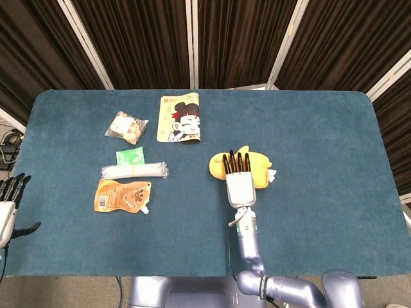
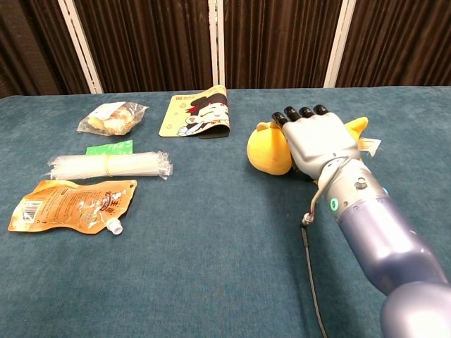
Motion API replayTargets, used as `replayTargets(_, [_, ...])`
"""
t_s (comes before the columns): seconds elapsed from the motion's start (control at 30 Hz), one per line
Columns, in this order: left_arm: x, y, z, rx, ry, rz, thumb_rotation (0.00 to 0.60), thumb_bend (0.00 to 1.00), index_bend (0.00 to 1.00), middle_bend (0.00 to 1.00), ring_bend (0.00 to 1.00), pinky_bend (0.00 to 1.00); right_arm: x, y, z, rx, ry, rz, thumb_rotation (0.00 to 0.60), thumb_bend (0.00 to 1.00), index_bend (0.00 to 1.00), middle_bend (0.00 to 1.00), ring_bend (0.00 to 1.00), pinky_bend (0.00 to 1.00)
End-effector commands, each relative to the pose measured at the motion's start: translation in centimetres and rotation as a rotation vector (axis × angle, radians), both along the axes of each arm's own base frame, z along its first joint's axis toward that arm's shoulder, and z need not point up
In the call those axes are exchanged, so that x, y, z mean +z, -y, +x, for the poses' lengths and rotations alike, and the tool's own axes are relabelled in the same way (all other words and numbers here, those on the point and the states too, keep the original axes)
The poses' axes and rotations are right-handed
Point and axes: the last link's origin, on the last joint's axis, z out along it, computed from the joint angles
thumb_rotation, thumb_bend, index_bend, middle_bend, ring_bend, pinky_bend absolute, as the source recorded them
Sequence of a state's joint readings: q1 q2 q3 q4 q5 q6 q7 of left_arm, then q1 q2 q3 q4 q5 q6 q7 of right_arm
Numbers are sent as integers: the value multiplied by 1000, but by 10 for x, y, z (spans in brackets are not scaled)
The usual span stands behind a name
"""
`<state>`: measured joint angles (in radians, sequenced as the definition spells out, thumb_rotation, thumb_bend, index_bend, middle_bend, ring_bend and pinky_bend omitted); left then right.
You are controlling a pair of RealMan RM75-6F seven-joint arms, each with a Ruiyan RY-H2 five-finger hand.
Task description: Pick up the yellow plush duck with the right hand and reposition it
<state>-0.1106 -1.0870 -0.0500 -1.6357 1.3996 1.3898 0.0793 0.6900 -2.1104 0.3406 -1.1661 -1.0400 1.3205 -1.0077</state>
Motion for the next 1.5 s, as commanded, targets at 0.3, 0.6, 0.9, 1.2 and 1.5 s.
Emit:
replayTargets(0.3, [-2,1,2,-4,-4,-13,600,130,0,0,0,0,-4,3,-13,-79,-70,-17,600,1000,0,0,0,0])
replayTargets(0.6, [-3,2,2,-5,-9,-19,600,131,0,0,0,0,5,6,-34,-123,-72,-38,600,1000,0,0,0,0])
replayTargets(0.9, [-4,3,4,-7,-8,-19,600,130,0,0,0,0,21,5,-26,-108,-3,-73,600,1000,0,0,0,0])
replayTargets(1.2, [-3,3,4,-6,-6,-21,600,130,0,0,0,0,9,-6,3,-49,64,-19,600,1000,0,0,0,0])
replayTargets(1.5, [-2,3,3,-1,-4,-26,600,130,0,0,0,0,-9,-7,5,-56,57,18,600,1000,0,0,0,0])
